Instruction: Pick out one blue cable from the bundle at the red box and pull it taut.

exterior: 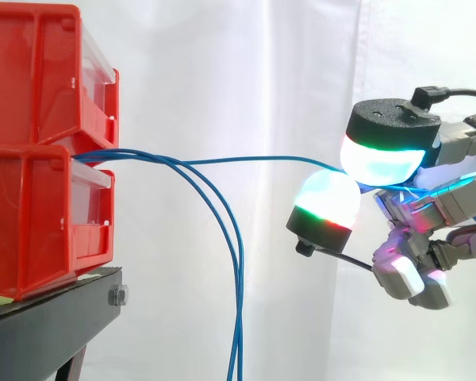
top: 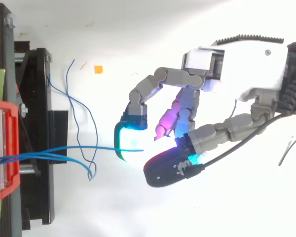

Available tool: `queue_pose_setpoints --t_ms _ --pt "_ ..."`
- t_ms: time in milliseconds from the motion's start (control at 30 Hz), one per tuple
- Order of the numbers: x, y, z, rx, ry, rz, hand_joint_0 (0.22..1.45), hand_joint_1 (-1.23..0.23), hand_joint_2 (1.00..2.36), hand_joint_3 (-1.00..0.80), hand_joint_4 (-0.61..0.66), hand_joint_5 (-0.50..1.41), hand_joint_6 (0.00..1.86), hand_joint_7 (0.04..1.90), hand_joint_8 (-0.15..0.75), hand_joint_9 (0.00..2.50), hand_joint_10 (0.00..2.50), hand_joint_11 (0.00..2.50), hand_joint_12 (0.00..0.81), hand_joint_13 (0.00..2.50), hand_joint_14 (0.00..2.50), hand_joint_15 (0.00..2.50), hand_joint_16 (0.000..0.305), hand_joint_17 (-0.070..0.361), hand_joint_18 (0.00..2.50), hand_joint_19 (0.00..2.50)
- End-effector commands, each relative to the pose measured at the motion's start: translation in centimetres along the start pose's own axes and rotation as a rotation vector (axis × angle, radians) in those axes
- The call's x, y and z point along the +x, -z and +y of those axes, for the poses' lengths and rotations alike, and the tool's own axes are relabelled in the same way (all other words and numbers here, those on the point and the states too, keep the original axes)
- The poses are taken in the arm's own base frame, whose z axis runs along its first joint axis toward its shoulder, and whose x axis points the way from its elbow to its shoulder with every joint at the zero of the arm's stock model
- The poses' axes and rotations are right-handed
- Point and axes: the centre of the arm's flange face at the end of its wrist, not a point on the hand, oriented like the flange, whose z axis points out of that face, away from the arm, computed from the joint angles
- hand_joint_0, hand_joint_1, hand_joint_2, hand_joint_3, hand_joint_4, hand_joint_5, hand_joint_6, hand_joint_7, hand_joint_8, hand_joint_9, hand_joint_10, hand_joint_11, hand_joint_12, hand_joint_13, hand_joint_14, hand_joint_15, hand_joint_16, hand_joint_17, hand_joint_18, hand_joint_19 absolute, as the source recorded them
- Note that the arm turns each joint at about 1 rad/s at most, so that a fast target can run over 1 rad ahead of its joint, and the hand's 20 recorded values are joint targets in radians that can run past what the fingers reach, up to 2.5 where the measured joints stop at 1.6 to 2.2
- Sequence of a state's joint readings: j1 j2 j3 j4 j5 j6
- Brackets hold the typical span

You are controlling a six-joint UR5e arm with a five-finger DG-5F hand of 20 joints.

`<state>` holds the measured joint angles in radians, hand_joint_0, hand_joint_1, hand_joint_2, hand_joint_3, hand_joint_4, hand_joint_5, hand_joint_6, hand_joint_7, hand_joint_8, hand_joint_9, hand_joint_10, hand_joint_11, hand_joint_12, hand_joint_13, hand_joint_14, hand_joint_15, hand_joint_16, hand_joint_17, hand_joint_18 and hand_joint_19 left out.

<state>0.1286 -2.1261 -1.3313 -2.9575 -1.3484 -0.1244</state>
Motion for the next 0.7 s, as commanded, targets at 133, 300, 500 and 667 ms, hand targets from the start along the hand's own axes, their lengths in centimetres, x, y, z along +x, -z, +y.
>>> queue_pose_setpoints --t_ms 133,300,500,667 --pt "0.02 0.0 -0.01 0.0 0.0 0.0 0.65 -0.87 1.02 -0.02 0.04 -0.06 0.9 0.98 0.358 1.62 0.03 1.08 0.461 1.11 0.02 0.58 0.067 0.15 1.1 0.75" --pt "0.02 0.0 -0.01 0.0 0.0 0.0 0.65 -0.87 1.02 -0.03 0.04 -0.06 0.91 0.98 0.361 1.62 0.03 1.07 0.459 1.1 0.02 0.57 0.066 0.149 1.09 0.75" --pt "0.02 -0.01 0.01 -0.001 0.0 0.0 0.65 -0.87 1.02 -0.03 0.04 -0.06 0.91 0.98 0.358 1.6 0.03 1.04 0.454 1.1 0.02 0.57 0.066 0.148 1.08 0.76" --pt "0.02 0.0 -0.01 0.0 0.001 0.0 0.65 -0.87 1.02 -0.03 0.04 -0.06 0.91 0.98 0.358 1.6 0.03 1.04 0.457 1.1 0.02 0.57 0.065 0.147 1.08 0.77"
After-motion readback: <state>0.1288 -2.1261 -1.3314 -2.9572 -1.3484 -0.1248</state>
